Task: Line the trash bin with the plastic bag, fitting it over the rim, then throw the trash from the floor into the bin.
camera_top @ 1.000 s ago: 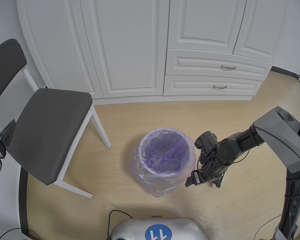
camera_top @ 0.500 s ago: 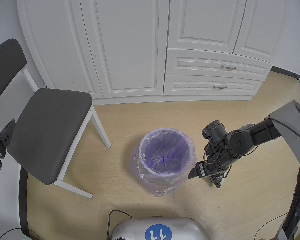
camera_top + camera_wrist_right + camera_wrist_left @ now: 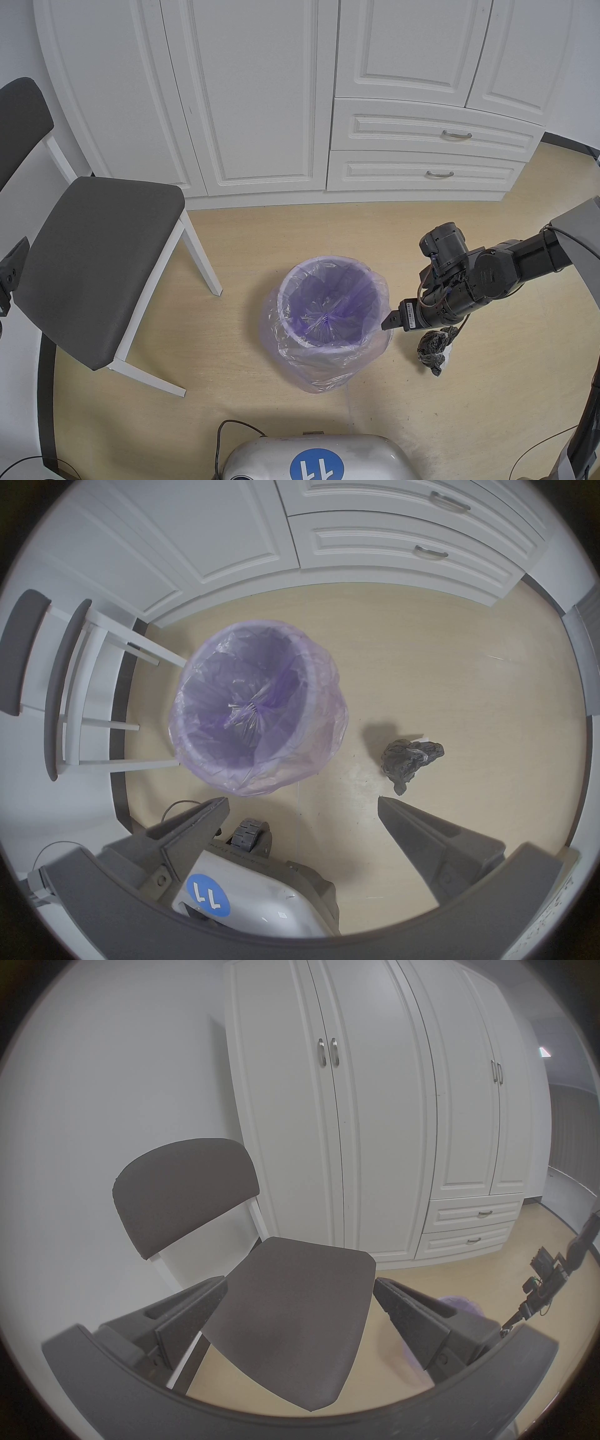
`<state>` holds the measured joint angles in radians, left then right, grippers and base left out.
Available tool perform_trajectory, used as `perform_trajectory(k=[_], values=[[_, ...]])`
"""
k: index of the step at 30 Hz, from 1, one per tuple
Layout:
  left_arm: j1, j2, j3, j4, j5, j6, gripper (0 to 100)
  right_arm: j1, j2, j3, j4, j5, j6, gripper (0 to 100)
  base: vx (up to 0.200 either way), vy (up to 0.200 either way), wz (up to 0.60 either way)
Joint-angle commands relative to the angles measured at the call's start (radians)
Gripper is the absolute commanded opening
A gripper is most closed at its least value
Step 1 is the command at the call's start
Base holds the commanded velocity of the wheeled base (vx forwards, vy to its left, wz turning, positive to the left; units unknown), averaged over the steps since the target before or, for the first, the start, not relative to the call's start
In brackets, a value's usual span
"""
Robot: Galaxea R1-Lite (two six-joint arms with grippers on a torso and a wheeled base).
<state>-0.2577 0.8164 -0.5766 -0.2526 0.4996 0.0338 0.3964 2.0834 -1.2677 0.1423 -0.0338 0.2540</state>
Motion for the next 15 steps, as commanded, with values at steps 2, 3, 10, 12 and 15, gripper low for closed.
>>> perform_trajectory(k=[2, 3, 10, 12, 15], values=[[0.0, 0.001, 0.0, -0.001, 0.001, 0.0, 100, -0.005, 0.018, -0.015, -0.013, 0.0, 0.021, 100, 0.0, 0.0, 0.0], [0.0, 0.001, 0.0, -0.001, 0.001, 0.0, 100, -0.005, 0.018, -0.015, -0.013, 0.0, 0.021, 100, 0.0, 0.0, 0.0], [0.0, 0.001, 0.0, -0.001, 0.001, 0.0, 100, 0.007, 0.13, -0.022, -0.162, -0.006, 0.106, 100, 0.0, 0.0, 0.0], [0.0, 0.001, 0.0, -0.001, 0.001, 0.0, 100, 0.007, 0.132, -0.022, -0.162, -0.006, 0.105, 100, 0.0, 0.0, 0.0], [0.0, 0.001, -0.002, -0.001, 0.001, 0.0, 100, -0.014, 0.119, -0.01, -0.148, -0.003, 0.083, 100, 0.0, 0.0, 0.0]])
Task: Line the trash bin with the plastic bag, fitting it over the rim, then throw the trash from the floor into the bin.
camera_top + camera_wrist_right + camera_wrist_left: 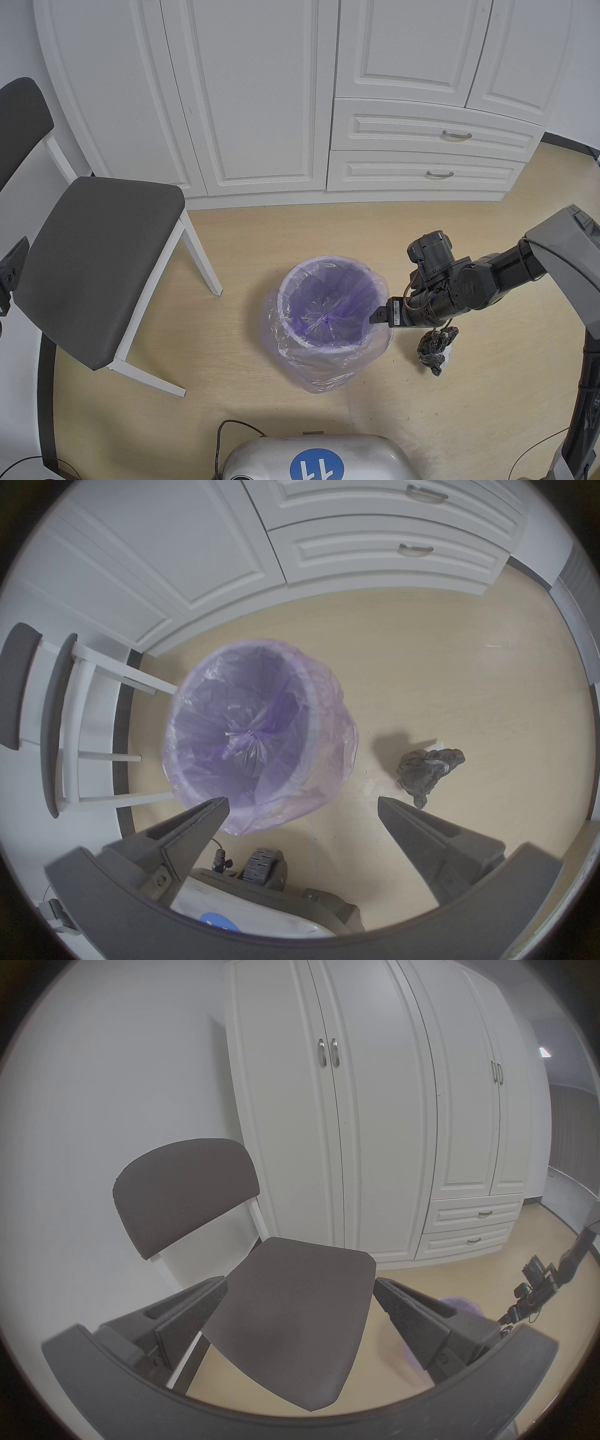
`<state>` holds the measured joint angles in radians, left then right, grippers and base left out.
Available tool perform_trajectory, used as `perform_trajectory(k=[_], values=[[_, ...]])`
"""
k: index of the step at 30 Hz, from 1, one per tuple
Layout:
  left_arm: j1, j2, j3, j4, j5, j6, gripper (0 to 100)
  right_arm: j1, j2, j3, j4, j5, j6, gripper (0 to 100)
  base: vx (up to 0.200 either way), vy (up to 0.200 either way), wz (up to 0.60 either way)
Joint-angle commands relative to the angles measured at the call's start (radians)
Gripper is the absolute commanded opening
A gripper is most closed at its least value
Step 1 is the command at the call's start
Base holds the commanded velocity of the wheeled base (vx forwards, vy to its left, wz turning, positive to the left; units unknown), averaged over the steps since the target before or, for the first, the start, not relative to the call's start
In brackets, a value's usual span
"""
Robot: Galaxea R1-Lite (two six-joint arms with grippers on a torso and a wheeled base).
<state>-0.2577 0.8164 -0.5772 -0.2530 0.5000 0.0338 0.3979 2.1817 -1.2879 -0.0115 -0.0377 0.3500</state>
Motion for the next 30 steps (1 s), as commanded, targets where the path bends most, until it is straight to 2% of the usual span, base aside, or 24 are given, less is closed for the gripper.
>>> perform_trajectory(k=[1, 6, 13, 22, 30], values=[[0.0, 0.001, 0.0, 0.0, 0.0, 0.0, 100, -0.022, 0.015, 0.015, 0.015, 0.001, -0.029, 100, 0.0, 0.0, 0.0], [0.0, 0.001, 0.0, 0.0, 0.0, 0.0, 100, -0.04, -0.008, 0.03, 0.097, 0.001, -0.118, 100, 0.0, 0.0, 0.0], [0.0, 0.001, 0.0, 0.0, 0.0, 0.0, 100, -0.048, -0.022, 0.045, 0.125, 0.001, -0.154, 100, 0.0, 0.0, 0.0], [0.0, 0.001, -0.001, 0.0, 0.0, 0.0, 100, -0.063, -0.046, 0.096, 0.127, -0.001, -0.241, 100, 0.0, 0.0, 0.0], [0.0, 0.0, -0.003, 0.0, 0.0, 0.0, 100, -0.062, -0.065, 0.108, 0.119, 0.001, -0.255, 100, 0.0, 0.0, 0.0]])
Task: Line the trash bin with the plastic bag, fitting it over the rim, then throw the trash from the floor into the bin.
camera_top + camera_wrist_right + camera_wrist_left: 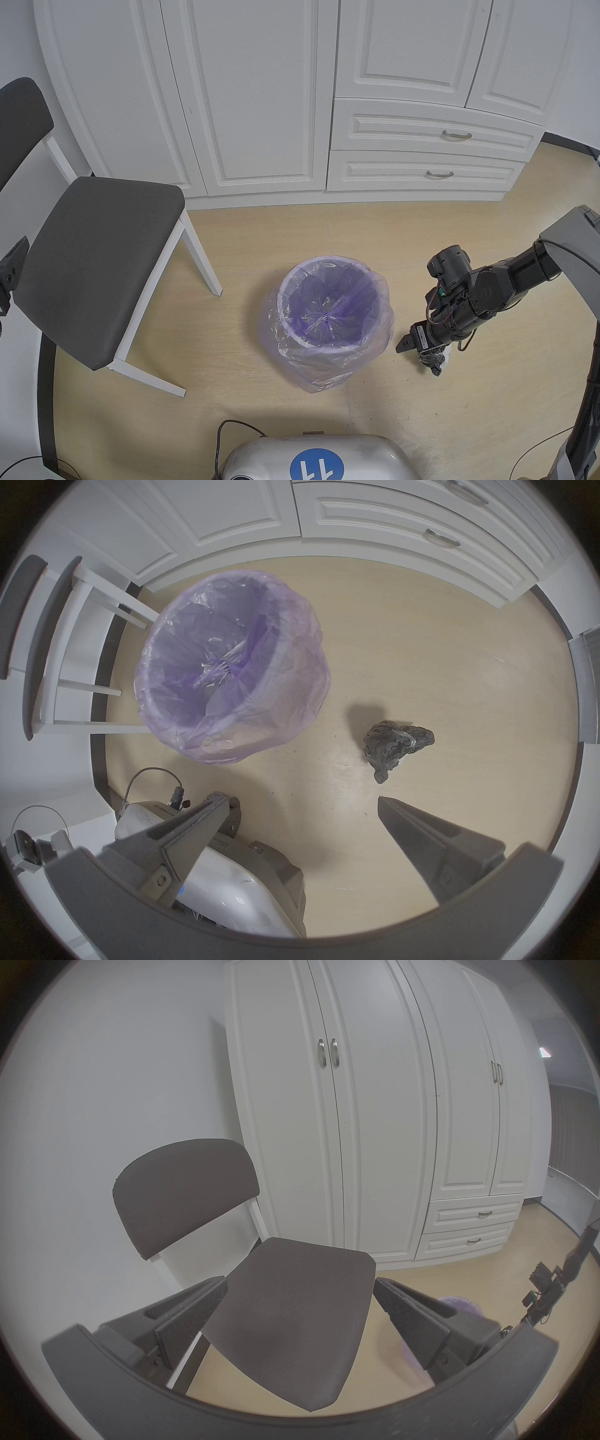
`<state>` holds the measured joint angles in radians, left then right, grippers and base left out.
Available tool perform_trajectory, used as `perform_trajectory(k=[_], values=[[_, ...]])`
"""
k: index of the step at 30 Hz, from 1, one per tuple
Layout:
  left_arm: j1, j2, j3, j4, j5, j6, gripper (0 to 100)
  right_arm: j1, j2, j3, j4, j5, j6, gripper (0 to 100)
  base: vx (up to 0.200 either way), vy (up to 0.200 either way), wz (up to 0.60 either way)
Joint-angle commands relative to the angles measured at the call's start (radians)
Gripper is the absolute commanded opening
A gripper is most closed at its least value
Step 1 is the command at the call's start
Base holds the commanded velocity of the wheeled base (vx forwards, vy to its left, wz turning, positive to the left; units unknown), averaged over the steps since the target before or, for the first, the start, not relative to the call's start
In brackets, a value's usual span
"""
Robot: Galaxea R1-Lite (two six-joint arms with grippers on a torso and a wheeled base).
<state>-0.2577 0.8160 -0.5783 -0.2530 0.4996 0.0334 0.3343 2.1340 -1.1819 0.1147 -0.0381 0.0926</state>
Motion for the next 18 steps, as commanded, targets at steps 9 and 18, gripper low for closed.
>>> perform_trajectory(k=[9, 18], values=[[0.0, 0.002, -0.003, 0.0, 0.001, -0.001, 100, 0.02, -0.036, -0.008, -0.073, 0.01, 0.07, 100, 0.0, 0.0, 0.0], [0.0, 0.0, -0.002, 0.0, 0.001, 0.0, 100, 0.052, 0.161, -0.099, -0.244, -0.019, 0.246, 100, 0.0, 0.0, 0.0]])
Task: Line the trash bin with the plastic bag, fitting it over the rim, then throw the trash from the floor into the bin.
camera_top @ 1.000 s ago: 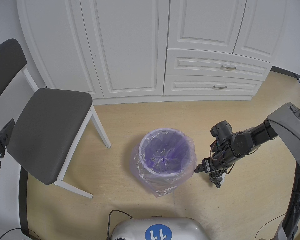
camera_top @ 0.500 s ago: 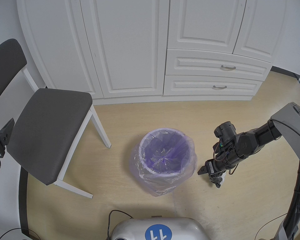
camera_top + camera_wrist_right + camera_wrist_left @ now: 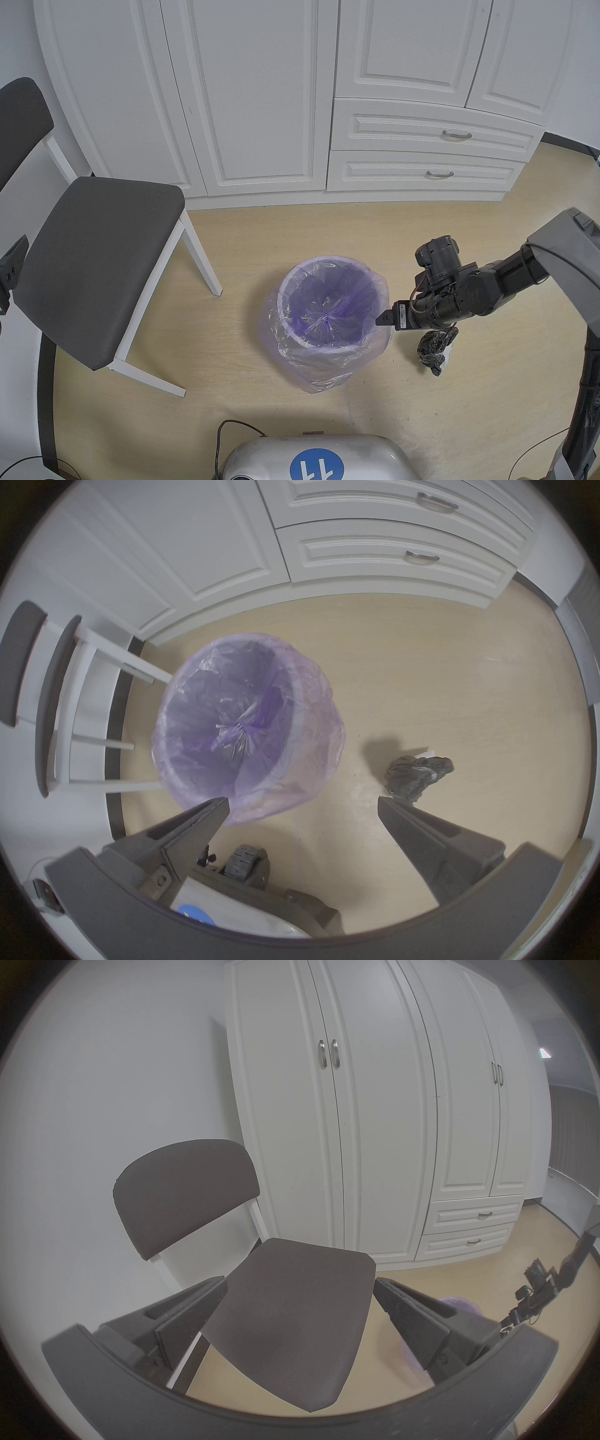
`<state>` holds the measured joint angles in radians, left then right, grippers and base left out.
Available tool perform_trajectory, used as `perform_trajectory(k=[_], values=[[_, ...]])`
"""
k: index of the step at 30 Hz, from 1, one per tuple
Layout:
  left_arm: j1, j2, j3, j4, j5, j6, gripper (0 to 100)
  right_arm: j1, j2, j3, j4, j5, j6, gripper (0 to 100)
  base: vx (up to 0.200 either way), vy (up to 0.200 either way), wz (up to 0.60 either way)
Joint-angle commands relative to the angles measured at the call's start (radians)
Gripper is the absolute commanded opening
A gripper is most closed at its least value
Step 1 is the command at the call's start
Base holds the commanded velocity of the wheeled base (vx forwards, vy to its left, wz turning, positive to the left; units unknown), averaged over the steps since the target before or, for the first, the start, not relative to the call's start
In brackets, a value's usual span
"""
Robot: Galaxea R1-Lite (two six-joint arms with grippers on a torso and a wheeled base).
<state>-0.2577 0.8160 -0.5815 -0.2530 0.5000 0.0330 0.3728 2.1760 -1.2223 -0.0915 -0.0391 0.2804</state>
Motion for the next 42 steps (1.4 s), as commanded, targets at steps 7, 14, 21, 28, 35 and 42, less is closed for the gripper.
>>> perform_trajectory(k=[7, 14, 21, 28, 35, 42], values=[[0.0, 0.002, 0.0, 0.0, 0.0, -0.001, 100, -0.032, 0.142, -0.1, -0.027, -0.033, 0.085, 100, 0.0, 0.0, 0.0], [0.0, 0.002, 0.002, 0.0, 0.0, 0.001, 100, -0.061, 0.093, -0.085, -0.019, -0.011, 0.072, 100, 0.0, 0.0, 0.0], [0.0, 0.0, 0.002, 0.0, 0.0, 0.001, 100, -0.069, 0.1, -0.085, 0.044, -0.01, 0.014, 100, 0.0, 0.0, 0.0], [0.0, 0.002, 0.002, 0.0, 0.0, 0.001, 100, -0.014, 0.117, -0.135, -0.07, 0.062, 0.244, 100, 0.0, 0.0, 0.0], [0.0, 0.0, 0.003, 0.0, 0.0, 0.001, 100, 0.035, 0.234, -0.161, -0.094, 0.047, 0.266, 100, 0.0, 0.0, 0.0], [0.0, 0.002, 0.002, 0.0, 0.0, 0.001, 100, 0.021, 0.202, -0.148, -0.077, 0.047, 0.253, 100, 0.0, 0.0, 0.0]])
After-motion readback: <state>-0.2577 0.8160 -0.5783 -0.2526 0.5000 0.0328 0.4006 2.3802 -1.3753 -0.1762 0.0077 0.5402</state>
